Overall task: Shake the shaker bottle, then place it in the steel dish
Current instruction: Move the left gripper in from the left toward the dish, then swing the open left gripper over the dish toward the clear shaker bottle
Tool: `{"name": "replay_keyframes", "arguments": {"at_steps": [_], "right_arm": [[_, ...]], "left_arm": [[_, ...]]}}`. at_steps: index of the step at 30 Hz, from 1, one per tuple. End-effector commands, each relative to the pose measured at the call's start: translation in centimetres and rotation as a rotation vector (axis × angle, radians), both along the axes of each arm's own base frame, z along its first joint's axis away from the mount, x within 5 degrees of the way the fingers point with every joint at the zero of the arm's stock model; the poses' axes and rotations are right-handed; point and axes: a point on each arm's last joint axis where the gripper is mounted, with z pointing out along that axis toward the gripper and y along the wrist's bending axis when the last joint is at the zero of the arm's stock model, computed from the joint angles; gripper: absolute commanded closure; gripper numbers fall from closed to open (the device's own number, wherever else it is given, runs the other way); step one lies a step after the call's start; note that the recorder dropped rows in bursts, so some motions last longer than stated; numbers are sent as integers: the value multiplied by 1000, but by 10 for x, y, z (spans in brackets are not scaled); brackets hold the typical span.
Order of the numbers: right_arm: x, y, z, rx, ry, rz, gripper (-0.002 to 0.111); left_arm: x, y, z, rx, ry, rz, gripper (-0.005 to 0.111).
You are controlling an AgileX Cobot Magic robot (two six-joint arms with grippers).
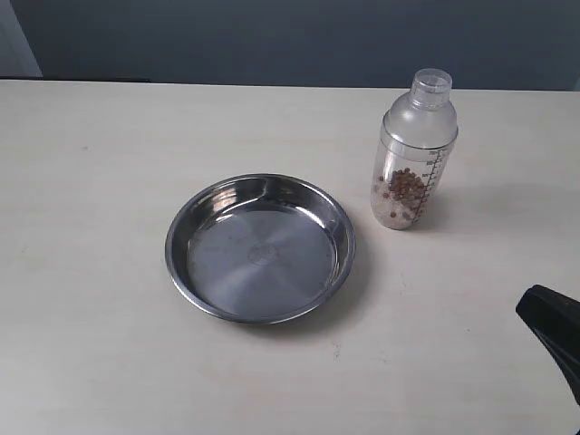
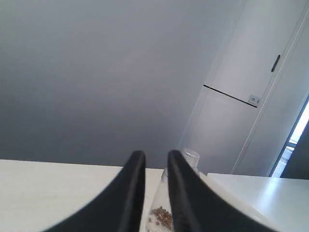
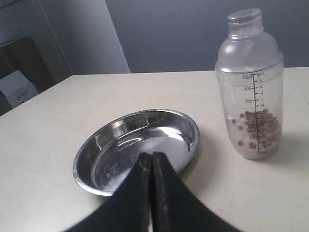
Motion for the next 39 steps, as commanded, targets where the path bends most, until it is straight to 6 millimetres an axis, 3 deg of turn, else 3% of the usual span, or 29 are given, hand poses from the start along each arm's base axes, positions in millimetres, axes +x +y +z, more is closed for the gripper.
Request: {"name": "replay_keyframes", "arguments": {"at_steps": [1, 6, 10, 13, 16, 18, 21, 25, 31, 39], "right_arm": [[0, -1, 0, -3, -7, -8, 109], [0, -1, 0, -3, -7, -8, 109], [0, -1, 0, -3, -7, -8, 109], [0, -1, 0, -3, -7, -8, 109], [0, -1, 0, -3, -8, -11, 109], [0, -1, 0, -3, -8, -11, 109], [0, -1, 0, -1, -8, -11, 109], [0, -1, 0, -1, -8, -11, 109], [0, -1, 0, -5, -8, -9, 109], [0, -1, 0, -5, -8, -9, 109]], "left_arm": [[6, 0, 21, -8, 4, -7, 63], [23, 3, 38, -15, 60, -2, 43], [46, -3, 59, 15, 99, -102, 40], [76, -9, 92, 209, 8, -194, 40], [96, -15, 101, 296, -44, -300, 40], [119, -18, 93, 348, -41, -384, 38], [151, -25, 65, 420, 8, -451, 38], [171, -72, 28, 594, -30, -650, 38], [202, -113, 1, 746, 66, -645, 38], [254, -131, -31, 754, 216, -610, 38]]}}
